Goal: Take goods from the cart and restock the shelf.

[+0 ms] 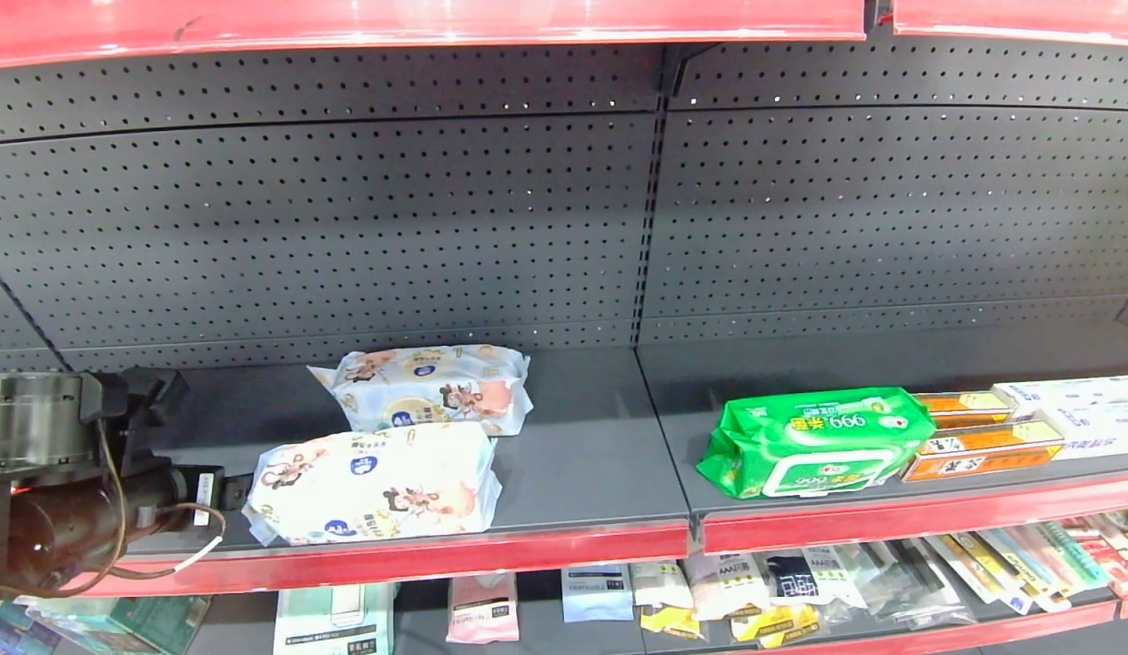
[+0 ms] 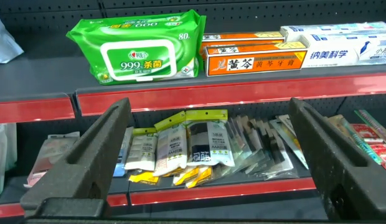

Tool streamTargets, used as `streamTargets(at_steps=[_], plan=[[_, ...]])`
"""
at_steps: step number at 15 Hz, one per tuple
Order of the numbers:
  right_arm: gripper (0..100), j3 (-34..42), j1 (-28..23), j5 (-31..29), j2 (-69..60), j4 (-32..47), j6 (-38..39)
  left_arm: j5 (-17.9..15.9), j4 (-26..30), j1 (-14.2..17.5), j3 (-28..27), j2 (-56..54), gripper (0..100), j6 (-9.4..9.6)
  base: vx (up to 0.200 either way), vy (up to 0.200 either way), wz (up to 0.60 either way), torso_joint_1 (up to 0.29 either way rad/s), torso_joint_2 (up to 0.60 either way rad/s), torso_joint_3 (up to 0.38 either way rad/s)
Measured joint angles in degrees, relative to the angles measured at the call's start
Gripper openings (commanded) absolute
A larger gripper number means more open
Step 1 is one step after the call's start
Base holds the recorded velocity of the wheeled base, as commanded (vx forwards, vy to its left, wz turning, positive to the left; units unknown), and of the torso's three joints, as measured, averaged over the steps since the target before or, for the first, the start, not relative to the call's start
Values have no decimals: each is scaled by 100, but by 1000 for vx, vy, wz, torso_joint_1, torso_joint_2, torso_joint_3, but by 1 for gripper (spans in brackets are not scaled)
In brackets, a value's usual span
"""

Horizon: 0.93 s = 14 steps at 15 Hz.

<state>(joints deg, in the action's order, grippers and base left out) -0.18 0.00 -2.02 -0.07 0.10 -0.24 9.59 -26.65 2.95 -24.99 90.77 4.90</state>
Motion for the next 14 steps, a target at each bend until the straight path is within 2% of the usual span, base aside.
streamTargets(at_steps=[14], plan=[[100,0,0,2,0,0,2,6,2,-262,-146,137,100,11,0,0,0,0,0,0]])
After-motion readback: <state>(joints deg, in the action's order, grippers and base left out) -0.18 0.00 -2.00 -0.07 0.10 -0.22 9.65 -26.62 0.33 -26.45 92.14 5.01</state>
